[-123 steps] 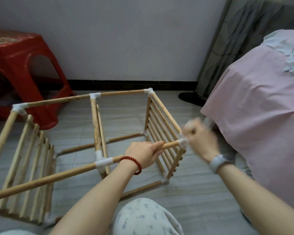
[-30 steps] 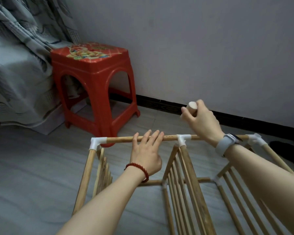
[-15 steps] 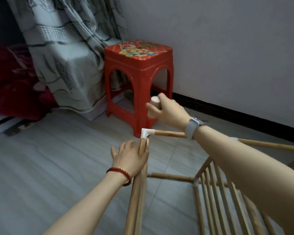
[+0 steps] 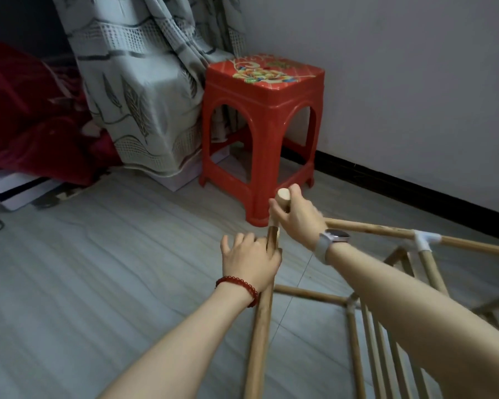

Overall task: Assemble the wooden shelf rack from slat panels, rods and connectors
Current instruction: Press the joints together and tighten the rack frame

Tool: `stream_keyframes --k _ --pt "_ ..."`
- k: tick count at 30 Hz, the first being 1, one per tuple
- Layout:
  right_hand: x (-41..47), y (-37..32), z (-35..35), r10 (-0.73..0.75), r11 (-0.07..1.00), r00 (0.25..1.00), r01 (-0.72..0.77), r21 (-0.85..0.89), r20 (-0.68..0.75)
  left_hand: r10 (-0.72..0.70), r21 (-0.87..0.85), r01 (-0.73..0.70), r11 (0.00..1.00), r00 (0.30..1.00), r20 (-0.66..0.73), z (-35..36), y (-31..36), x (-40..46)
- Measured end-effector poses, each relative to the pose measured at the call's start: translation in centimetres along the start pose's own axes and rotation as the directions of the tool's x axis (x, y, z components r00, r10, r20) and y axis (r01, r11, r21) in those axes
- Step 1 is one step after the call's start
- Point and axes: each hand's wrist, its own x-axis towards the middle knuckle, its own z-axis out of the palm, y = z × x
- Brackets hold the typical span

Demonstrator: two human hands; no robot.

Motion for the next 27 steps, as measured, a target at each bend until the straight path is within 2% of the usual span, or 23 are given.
stream_keyframes --k 1,2,5,6,7,9,10,12,14,15,17,18,20,24,27 --pt "0.0 0.5 0.2 0.008 0.995 0.996 0.001 -0.104 0.091 0.004 0.009 -0.004 1.0 1.0 0.002 0.1 -0.1 -0.2" --pt "1.2 0.4 -0.4 -0.013 0.989 0.996 0.026 -0.147 0.083 0.008 0.017 -0.008 1.0 1.0 -0.008 0.1 -0.2 -0.1" --pt "3.4 0.0 -2.1 -0.029 0.992 0.967 0.058 0.11 -0.253 0.0 0.029 0.0 1.0 1.0 0.016 0.4 -0.3 -0.3" --pt "3.2 0.1 -1.8 0.012 0.991 0.965 0.024 0.131 -0.261 0.0 0.023 0.0 1.0 1.0 0.021 0.4 -0.2 -0.2" --pt "2.6 0.3 -0.8 0.03 0.998 0.984 -0.018 0.066 -0.175 -0.007 0.014 0.006 1.0 1.0 0.028 0.3 -0.2 -0.2" --pt "1.2 1.0 0.8 0.097 0.992 0.991 -0.089 -0.088 0.088 0.01 0.002 -0.011 1.0 0.999 0.044 -0.1 -0.3 -0.9" --pt "1.2 1.0 0.6 0.081 0.994 0.99 -0.072 -0.084 0.116 0.044 -0.017 -0.043 0.999 0.999 0.025 -0.3 -0.7 -1.3" --pt "1.1 0.6 -1.2 0.044 0.996 0.996 -0.049 0.068 0.075 0.178 -0.028 -0.178 0.984 0.984 -0.02 -1.2 -1.8 -2.6" --pt "0.3 0.7 -2.5 0.041 0.971 0.999 -0.04 0.235 0.001 0.414 0.028 -0.413 0.91 0.909 -0.043 -2.1 -3.0 -3.9" --pt "-0.9 0.8 -2.8 0.053 0.959 0.999 -0.05 0.279 -0.003 0.536 0.066 -0.534 0.843 0.844 -0.005 -2.6 -3.4 -4.9" --pt "-3.9 1.3 -2.9 0.056 0.966 0.998 -0.061 0.25 0.028 0.712 0.133 -0.728 0.672 0.685 0.153 -3.2 -4.0 -6.7" --pt "-5.4 1.6 -3.0 0.052 0.967 0.998 -0.06 0.249 0.042 0.741 0.149 -0.779 0.609 0.626 0.243 -3.4 -4.4 -7.4" --pt "-8.1 2.2 -3.3 0.057 0.955 0.996 -0.073 0.287 0.064 0.738 0.161 -0.823 0.545 0.562 0.374 -3.9 -5.2 -8.2" --pt "-13.0 3.8 -3.9 0.124 0.954 0.984 -0.153 0.257 0.127 0.653 0.244 -0.854 0.46 0.512 0.558 -5.4 -6.1 -7.9" --pt "-16.1 4.6 -4.9 0.183 0.947 0.976 -0.208 0.245 0.123 0.64 0.29 -0.869 0.401 0.492 0.59 -5.4 -5.6 -7.8"
